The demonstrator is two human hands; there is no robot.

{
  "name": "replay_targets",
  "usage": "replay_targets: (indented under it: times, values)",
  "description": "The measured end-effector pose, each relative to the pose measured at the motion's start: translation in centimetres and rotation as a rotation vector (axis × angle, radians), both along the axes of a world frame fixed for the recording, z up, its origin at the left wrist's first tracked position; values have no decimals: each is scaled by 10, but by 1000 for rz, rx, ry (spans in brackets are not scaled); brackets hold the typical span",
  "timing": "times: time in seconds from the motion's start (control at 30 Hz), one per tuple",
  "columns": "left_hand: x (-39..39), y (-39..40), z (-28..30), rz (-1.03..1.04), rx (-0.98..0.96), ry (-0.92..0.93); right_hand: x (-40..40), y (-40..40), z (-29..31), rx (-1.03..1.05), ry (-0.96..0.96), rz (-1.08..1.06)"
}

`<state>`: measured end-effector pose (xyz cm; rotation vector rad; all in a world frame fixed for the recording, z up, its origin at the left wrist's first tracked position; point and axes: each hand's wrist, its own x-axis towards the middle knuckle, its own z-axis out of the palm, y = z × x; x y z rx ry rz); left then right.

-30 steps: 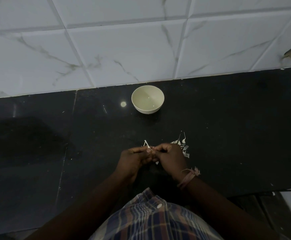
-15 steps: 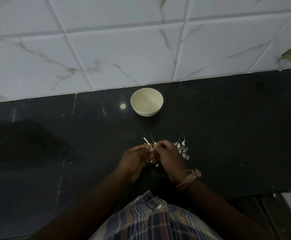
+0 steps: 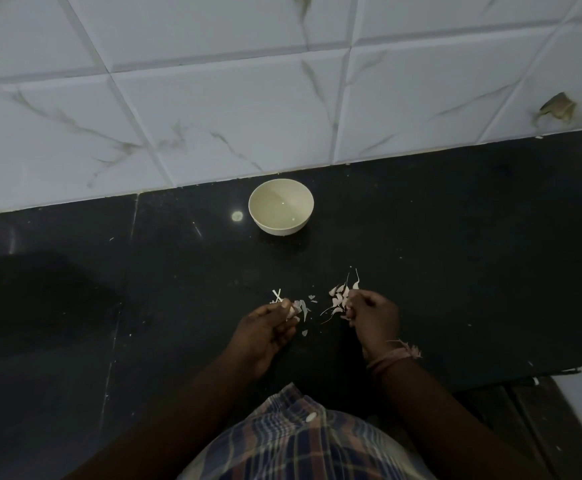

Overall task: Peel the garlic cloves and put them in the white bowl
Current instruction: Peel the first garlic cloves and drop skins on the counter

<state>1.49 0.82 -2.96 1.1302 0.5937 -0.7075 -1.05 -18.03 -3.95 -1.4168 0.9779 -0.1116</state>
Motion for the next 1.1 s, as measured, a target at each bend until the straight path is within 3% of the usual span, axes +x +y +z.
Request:
replay_targets:
  times: [0.17,0.37,0.5,0.67,0.87,1.1]
  values:
    - [-3,-2,0,-30,-23,-4,-1,-4,-12,-118,-3,62]
    - [-3,-7,3,8,-133,21,-11,21,5,-554,-182,344]
    - [-1,-5,6,14,-203,-4,-15,47,22,-510,-331,603]
    - [-2,-1,5,69,-242,15,-10,52,20,-449,-300,574]
    - [-4,1,4,95,-151,-49,-12,54,19,-750,-368,698]
    - [-7,-1,15,108,-112,-109,-8,55,21,-799,-378,710]
